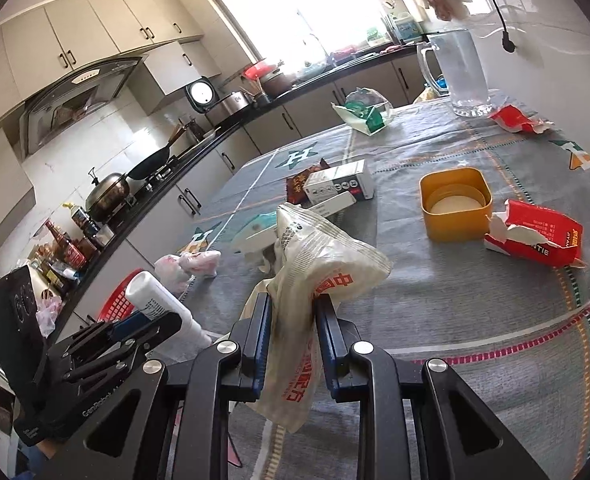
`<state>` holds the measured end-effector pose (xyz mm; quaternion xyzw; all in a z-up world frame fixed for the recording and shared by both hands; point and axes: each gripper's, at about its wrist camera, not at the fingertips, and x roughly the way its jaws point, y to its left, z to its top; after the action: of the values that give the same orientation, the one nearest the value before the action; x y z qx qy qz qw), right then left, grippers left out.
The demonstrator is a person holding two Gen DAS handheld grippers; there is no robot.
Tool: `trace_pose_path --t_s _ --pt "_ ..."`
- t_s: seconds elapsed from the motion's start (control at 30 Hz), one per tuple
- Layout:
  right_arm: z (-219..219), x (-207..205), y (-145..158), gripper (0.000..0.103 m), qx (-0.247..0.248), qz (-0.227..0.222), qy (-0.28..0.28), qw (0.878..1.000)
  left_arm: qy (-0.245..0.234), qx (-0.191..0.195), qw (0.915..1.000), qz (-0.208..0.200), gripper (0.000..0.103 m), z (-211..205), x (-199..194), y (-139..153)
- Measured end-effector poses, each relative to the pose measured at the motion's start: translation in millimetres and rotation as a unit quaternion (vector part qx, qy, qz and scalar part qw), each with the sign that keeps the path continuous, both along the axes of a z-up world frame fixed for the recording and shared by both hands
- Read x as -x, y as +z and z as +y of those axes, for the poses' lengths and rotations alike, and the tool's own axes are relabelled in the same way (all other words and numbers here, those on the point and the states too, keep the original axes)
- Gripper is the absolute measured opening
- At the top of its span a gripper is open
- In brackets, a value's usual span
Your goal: Collect trash
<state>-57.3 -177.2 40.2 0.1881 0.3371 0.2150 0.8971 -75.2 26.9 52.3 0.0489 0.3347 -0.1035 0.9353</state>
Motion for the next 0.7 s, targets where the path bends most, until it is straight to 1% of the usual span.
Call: trace_pose_path --t_s 0.07,0.17,0.27,0.33,0.37,0.4,0.47,0.53,0.6,0.63,0.67,0.7 --pt "0 1 2 0.025 0.0 -0.002 -0.001 1.0 -0.005 0.005 0.9999 0.012 0.03 3 -3 -2" --pt "-2 2 2 0.025 -0.002 -0.003 -0.004 1.0 0.001 0.021 0.9993 0.03 0.034 11 -8 -7" --pt "-3 2 1 0.025 -0.003 -0.001 -0.005 1.0 0.011 0.024 0.9991 0.032 0.033 17 -12 -11" --pt "-3 3 1 0.025 -0.004 -0.001 -0.003 1.0 0.016 0.032 0.9988 0.034 0.026 21 -14 -14" --pt "-3 3 1 0.025 -0.003 -0.003 -0.004 1.0 0.016 0.037 0.9985 0.037 0.013 22 -15 -14" --pt "-3 4 1 0.025 -0.003 -0.003 -0.004 1.0 0.015 0.043 0.9981 0.041 0.004 24 -17 -15" --pt "-4 4 1 0.025 -0.005 -0.002 -0.003 1.0 0.015 0.054 0.9972 0.049 0.004 28 -20 -16" --pt "-5 3 0 0.025 -0.005 -0.002 -0.004 1.0 0.021 0.053 0.9973 0.047 0.004 29 -21 -16" --pt "-6 2 -1 0.025 -0.006 0.0 -0.003 1.0 0.027 0.061 0.996 0.06 0.005 33 -24 -16" --pt "-6 2 -1 0.025 -0.007 0.001 -0.003 1.0 0.031 0.079 0.9938 0.071 0.005 37 -26 -17" --pt "-5 2 -1 0.025 -0.007 0.001 -0.004 1.0 0.032 0.09 0.9925 0.077 0.007 40 -28 -17" --pt "-5 3 0 0.025 -0.006 0.0 -0.003 1.0 0.033 0.099 0.9913 0.08 0.015 42 -31 -16"
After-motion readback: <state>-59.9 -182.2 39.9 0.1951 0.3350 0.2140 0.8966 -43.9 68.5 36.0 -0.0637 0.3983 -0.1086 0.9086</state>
